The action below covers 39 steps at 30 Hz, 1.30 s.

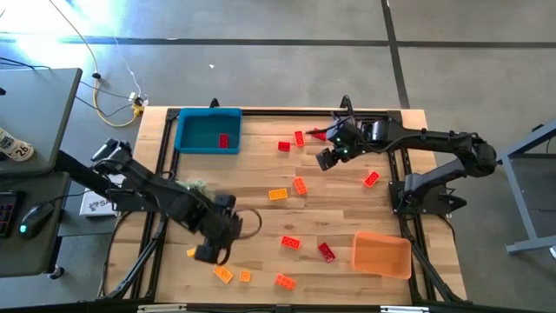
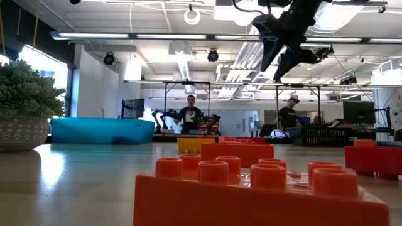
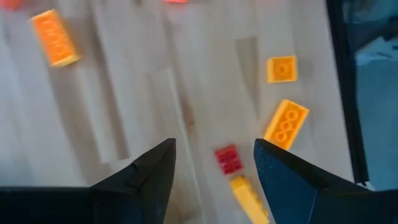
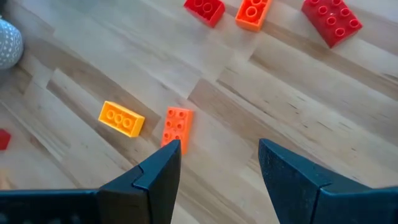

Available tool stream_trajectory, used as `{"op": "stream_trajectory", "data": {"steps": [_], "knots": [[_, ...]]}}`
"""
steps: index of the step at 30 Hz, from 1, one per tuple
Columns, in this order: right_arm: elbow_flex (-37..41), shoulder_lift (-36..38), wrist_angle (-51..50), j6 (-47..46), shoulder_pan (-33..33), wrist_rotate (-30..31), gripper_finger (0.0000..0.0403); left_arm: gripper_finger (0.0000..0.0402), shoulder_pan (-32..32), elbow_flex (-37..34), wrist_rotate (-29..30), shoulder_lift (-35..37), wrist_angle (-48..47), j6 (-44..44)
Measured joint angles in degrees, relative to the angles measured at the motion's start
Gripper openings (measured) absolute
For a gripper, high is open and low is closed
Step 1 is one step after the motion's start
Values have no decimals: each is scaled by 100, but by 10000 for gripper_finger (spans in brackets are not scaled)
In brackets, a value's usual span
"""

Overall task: Sort & place blocks by color
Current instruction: Put the red game piece into the blue bin

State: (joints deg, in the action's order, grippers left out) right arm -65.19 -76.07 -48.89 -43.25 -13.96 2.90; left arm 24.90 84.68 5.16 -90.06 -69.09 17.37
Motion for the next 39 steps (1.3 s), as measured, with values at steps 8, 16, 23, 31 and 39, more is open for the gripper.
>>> {"op": "stream_trajectory", "data": {"steps": [8,16,23,31,39], "knots": [[0,0,-10,84,27,-9,202,207,672,2,-19,-537,114,379],[0,0,-13,127,27,-9,202,207,1091,0,-15,-933,158,890],[0,-2,-10,130,27,-9,202,207,1165,-108,5,-1104,180,2053],[0,-2,-16,223,36,-14,202,207,1187,-722,129,-1010,313,2899],[0,-2,-17,232,219,2,202,207,1187,-1247,167,-1002,738,2961]]}}
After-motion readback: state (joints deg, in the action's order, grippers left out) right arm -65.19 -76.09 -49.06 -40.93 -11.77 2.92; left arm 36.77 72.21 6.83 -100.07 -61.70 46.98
